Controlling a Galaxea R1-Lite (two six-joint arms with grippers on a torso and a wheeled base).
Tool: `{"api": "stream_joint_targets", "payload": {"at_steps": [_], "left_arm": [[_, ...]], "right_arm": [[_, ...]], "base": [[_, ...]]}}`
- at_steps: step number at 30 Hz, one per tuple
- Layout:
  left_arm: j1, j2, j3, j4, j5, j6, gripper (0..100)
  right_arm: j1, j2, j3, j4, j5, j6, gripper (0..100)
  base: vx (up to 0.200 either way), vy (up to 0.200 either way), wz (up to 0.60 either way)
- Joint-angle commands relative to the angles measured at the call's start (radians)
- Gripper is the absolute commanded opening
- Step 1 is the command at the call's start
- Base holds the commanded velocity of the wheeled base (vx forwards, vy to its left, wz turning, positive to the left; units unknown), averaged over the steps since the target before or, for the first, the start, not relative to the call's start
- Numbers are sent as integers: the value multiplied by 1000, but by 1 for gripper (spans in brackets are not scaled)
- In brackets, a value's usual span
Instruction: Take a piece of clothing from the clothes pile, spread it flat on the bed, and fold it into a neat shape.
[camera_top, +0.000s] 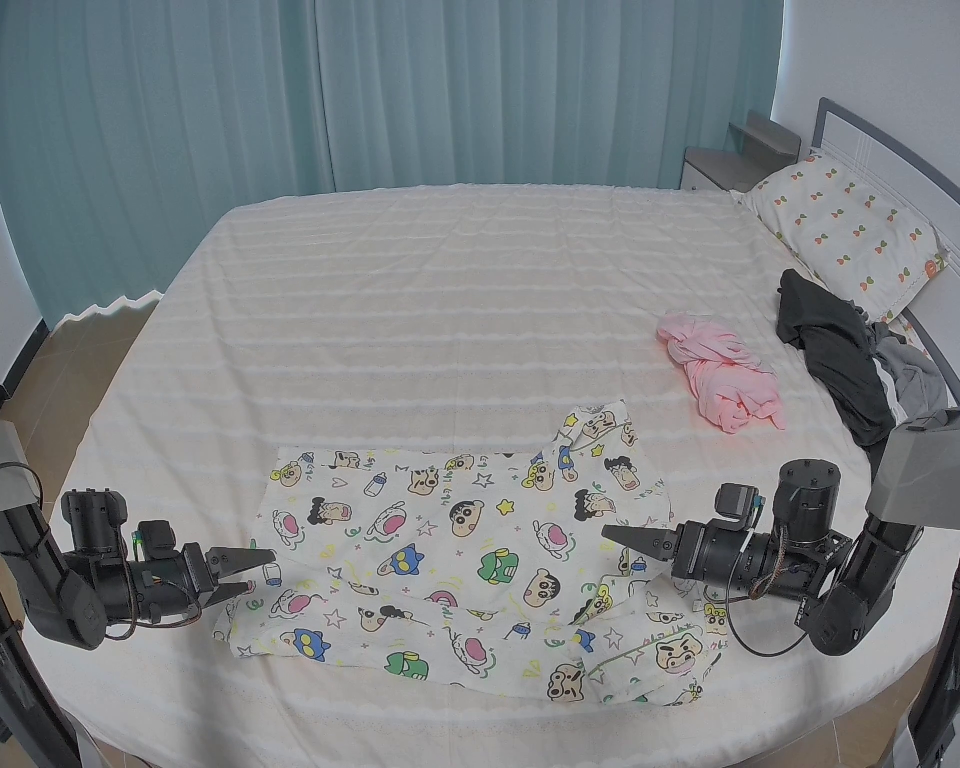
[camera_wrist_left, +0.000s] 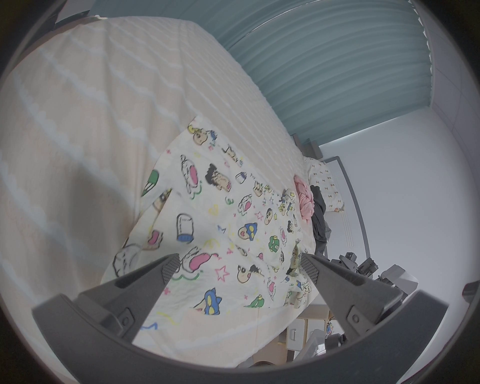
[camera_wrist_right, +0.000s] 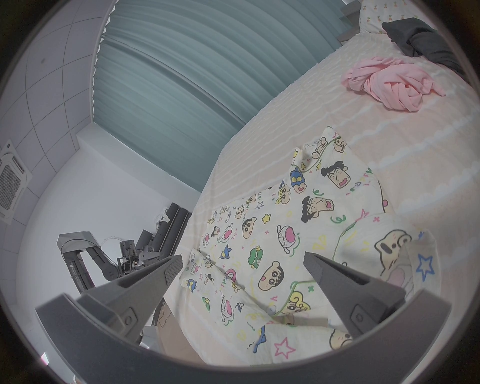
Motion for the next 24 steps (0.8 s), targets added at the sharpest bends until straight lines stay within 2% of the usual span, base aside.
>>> {"api": "stream_joint_targets", "payload": {"at_steps": [1,6,8,9,10,11,12,13,15,16,17,19,22,24], "left_arm": [[0,-35,36,-50,-6,1,100],[5,-37,39,-168,28,4,100],[3,-31,15,-209,84,-3,100],[-4,-14,-36,-219,136,-4,100],[-4,-14,-36,-219,136,-4,100],[-40,29,-136,-199,202,-6,100],[-49,45,-191,-177,224,-6,100],[-52,52,-260,-136,233,-6,100],[-55,52,-400,34,233,-1,100],[-55,52,-421,67,233,1,100],[-63,58,-531,240,238,31,100],[-67,92,-648,398,259,131,100],[-87,207,-801,499,413,290,100],[-99,252,-846,508,456,300,100]], "right_arm": [[0,-1,0,0,-1,0,100],[0,-3,1,0,-1,0,100],[0,-3,0,0,-1,0,100],[0,-3,-2,0,-1,0,100],[0,-3,-2,0,-1,0,100],[0,-3,0,0,-1,-1,100],[2,-4,1,0,-3,-1,100],[2,-4,1,0,-3,-1,100],[2,-3,1,0,-3,-1,100],[0,-3,1,0,-3,-1,100],[2,-3,1,0,-3,-1,100],[2,-3,3,0,-3,-1,100],[3,-4,9,-2,-3,-4,100],[3,-4,11,-2,-3,-7,100]], "base": [[0,0,0],[0,0,0],[0,0,0],[0,0,0],[0,0,0],[0,0,0],[0,0,0],[0,0,0],[0,0,0],[0,0,0],[0,0,0],[0,0,0],[0,0,0],[0,0,0]]}}
